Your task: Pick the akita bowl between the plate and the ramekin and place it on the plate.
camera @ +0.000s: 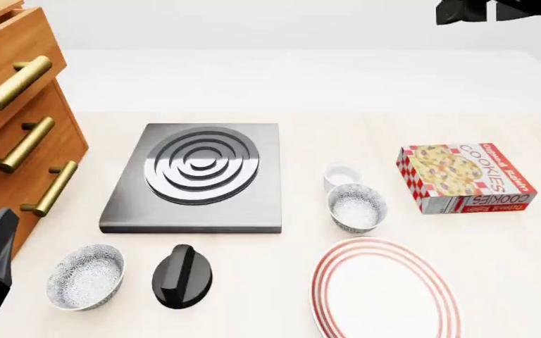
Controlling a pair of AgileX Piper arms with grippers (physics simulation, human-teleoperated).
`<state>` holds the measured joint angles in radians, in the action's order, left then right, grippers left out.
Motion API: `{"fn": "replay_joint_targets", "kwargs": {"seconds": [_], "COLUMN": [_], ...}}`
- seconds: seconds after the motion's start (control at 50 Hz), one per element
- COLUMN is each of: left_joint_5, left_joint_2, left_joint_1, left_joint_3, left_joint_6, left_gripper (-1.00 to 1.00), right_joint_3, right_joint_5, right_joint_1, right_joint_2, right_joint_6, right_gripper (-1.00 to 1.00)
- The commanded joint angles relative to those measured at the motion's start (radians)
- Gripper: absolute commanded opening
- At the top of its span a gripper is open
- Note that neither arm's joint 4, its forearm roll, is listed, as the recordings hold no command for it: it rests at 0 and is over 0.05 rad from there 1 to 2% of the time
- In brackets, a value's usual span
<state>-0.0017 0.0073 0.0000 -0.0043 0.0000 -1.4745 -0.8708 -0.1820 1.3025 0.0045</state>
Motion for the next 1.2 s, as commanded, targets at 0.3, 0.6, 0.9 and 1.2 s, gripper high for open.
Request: {"fn": "replay_joint_targets", "kwargs": {"seconds": [0.3,0.6,0.9,1.2], "left_joint_5": [0.0,0.0,0.0,0.0], "left_joint_2": [0.0,0.0,0.0,0.0], "left_joint_1": [0.0,0.0,0.0,0.0], "left_joint_3": [0.0,0.0,0.0,0.0], "left_joint_6": [0.0,0.0,0.0,0.0], "left_gripper": [1.0,1.0,1.0,1.0], "right_joint_3": [0.174,0.298,0.383,0.464], "right_joint_5": [0.128,0.241,0.359,0.423], "right_joint_1": [-0.023,-0.027,-0.038,-0.026], "right_joint_2": [0.061,0.109,0.192,0.198], "right_joint_6": [0.126,0.176,0.217,0.237], "right_gripper": [1.0,1.0,1.0,1.0]}}
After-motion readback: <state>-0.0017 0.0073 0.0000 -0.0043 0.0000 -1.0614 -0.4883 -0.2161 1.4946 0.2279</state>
